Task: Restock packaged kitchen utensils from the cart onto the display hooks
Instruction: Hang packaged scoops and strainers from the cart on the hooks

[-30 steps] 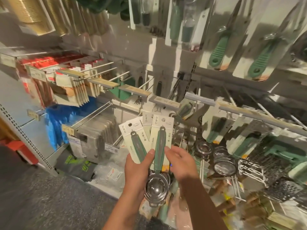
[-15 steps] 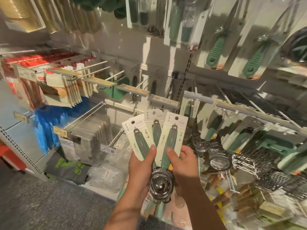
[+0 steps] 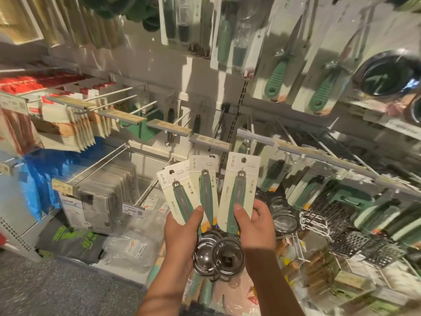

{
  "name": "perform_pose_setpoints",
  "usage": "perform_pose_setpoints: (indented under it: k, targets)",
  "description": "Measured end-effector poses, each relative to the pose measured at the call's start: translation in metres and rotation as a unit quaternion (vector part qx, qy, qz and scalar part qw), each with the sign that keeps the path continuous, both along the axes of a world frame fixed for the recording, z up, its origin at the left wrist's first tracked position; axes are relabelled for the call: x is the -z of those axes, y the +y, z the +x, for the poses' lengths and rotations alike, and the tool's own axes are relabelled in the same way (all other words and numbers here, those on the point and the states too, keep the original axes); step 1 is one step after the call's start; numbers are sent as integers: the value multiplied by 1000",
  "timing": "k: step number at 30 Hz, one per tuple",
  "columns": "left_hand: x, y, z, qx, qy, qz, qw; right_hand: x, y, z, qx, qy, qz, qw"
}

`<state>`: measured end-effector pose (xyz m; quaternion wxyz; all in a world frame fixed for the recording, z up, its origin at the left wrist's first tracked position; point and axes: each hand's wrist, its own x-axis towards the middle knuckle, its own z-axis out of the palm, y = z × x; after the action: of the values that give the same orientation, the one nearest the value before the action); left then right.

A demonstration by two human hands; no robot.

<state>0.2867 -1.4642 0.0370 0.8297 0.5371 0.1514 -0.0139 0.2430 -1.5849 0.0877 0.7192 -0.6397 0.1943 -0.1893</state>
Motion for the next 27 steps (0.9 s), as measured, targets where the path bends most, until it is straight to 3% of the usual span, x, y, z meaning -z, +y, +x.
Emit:
perform_pose_setpoints:
  k: [21,27]
  targets:
    - [-6,16,-2,-3,-18,26,999,-24,-32,53,12,98,-196,976]
    - [-13,16,-2,23,-27,16,999,-10,-11,43,-67,97,-210,971]
